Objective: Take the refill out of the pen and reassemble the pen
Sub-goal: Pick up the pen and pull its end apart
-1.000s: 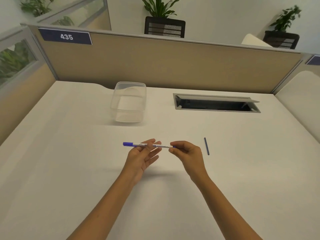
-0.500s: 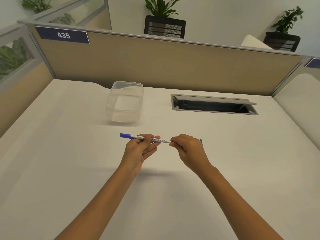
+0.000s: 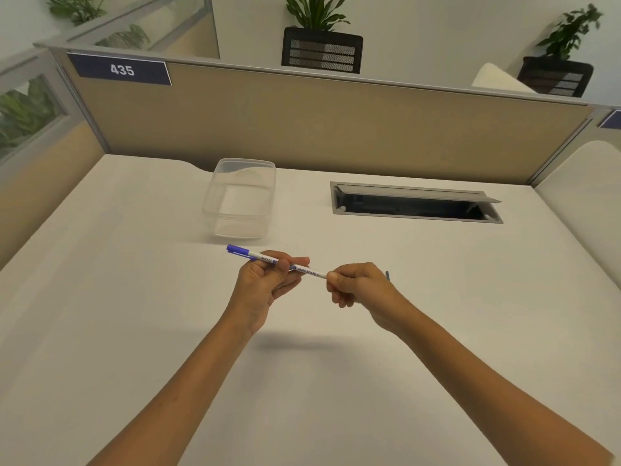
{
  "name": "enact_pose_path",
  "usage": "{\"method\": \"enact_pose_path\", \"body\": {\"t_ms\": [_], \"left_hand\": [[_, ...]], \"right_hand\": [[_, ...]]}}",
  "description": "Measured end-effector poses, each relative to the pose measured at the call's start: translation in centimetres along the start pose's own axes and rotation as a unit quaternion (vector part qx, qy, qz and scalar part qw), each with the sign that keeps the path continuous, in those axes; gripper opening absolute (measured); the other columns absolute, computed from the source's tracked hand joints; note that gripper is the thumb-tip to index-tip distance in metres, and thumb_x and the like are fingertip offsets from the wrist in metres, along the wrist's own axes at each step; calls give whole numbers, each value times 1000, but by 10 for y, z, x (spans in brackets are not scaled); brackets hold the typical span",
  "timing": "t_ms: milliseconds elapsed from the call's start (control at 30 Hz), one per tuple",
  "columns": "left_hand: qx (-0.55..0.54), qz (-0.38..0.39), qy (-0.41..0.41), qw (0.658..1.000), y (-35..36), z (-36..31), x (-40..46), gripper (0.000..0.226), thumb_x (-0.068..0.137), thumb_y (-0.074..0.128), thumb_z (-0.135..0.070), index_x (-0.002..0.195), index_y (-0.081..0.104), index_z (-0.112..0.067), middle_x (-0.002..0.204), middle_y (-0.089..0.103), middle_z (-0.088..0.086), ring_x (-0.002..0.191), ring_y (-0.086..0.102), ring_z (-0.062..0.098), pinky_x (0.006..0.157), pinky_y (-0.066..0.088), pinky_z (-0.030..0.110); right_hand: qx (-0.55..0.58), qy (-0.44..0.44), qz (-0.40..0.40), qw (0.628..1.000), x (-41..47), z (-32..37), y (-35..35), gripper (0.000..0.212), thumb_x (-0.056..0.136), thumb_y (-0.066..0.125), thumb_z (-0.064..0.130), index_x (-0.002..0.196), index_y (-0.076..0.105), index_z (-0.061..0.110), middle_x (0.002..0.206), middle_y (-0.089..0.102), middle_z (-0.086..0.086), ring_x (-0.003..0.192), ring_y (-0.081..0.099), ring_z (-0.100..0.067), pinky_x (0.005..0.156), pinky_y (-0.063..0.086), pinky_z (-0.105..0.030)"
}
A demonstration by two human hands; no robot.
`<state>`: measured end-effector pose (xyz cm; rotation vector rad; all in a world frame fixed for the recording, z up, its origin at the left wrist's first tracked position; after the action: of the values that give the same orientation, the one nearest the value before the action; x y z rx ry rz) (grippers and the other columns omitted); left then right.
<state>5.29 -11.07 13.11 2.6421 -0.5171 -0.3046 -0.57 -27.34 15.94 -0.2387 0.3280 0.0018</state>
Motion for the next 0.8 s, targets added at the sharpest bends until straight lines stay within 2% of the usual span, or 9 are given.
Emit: {"method": "enact_pose_path", "body": {"t_ms": [100, 167, 233, 300, 367, 467, 667, 767, 800], "left_hand": [[16, 27, 16, 999, 4, -7, 0, 20, 70, 66, -27, 79, 64, -10, 87, 77, 6, 91, 71, 23, 75, 56, 29], [29, 25, 12, 999, 7, -9, 1, 17, 78, 61, -21, 85, 61, -6, 86, 77, 4, 89, 71, 23, 76, 57, 30], [27, -1, 1, 1000, 9, -9, 3, 12, 86, 54, -15, 87, 62, -5, 86, 77, 4, 88, 72, 21, 74, 57, 29], [3, -32, -17, 999, 10, -7, 4, 13, 90, 52, -14, 89, 62, -6, 86, 77, 4, 86, 72, 21, 72, 57, 28], [-23, -56, -37, 997, 13, -4, 5, 13, 91, 51, -14, 91, 62, -6, 84, 77, 4, 84, 72, 20, 70, 58, 28], [-50, -68, -56, 995, 19, -1, 6, 14, 92, 50, -14, 91, 62, -6, 84, 77, 4, 82, 73, 19, 71, 59, 28], [-46, -46, -30, 997, 21, -1, 12, 14, 92, 48, -13, 88, 61, -8, 88, 76, 3, 86, 72, 20, 72, 57, 27], [-41, -26, -3, 999, 21, 0, 14, 13, 92, 47, -11, 88, 60, -9, 90, 76, 3, 90, 71, 20, 75, 57, 28], [-36, -18, 6, 999, 21, 0, 15, 12, 92, 47, -10, 88, 59, -9, 91, 76, 3, 91, 71, 21, 76, 57, 28]], "right_hand": [[251, 148, 90, 952, -2, -7, 2, 28, 94, 50, 17, 68, 59, 12, 57, 52, 2, 47, 45, -7, 44, 40, -14], [303, 182, 128, 927, -5, -8, 2, 29, 95, 48, 22, 68, 57, 13, 55, 48, 3, 45, 40, -7, 41, 35, -14], [174, 119, 94, 973, -3, -4, -3, 31, 97, 45, 26, 74, 59, 11, 60, 51, 1, 50, 44, -10, 47, 37, -16], [-86, -18, 0, 996, -1, 7, -8, 28, 98, 45, 28, 86, 62, 9, 71, 58, 0, 62, 52, -13, 57, 42, -21], [-323, -167, -91, 927, 0, 14, -9, 21, 96, 49, 27, 94, 60, 9, 82, 59, 0, 71, 50, -14, 62, 39, -18], [-433, -286, -140, 843, -1, 16, -10, 21, 94, 49, 24, 90, 59, 7, 82, 61, -7, 67, 45, -16, 59, 38, -24], [-244, -144, -129, 950, 8, 17, -14, 26, 97, 48, 24, 79, 61, 10, 64, 52, 0, 58, 43, -11, 54, 34, -22], [5, 18, -89, 996, 13, 7, -16, 36, 97, 46, 27, 65, 57, 13, 53, 42, 3, 47, 35, -9, 45, 29, -18], [144, 98, -47, 984, 16, 0, -14, 38, 97, 46, 26, 62, 54, 14, 49, 37, 5, 42, 31, -7, 40, 25, -15]]}}
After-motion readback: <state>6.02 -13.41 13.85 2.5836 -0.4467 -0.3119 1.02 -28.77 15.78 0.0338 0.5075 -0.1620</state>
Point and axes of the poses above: each hand's wrist, its own x-axis towards the middle knuckle, its own y-axis out of the palm, z = x × y, the point moved 4 cm from there along x, towards the middle knuckle
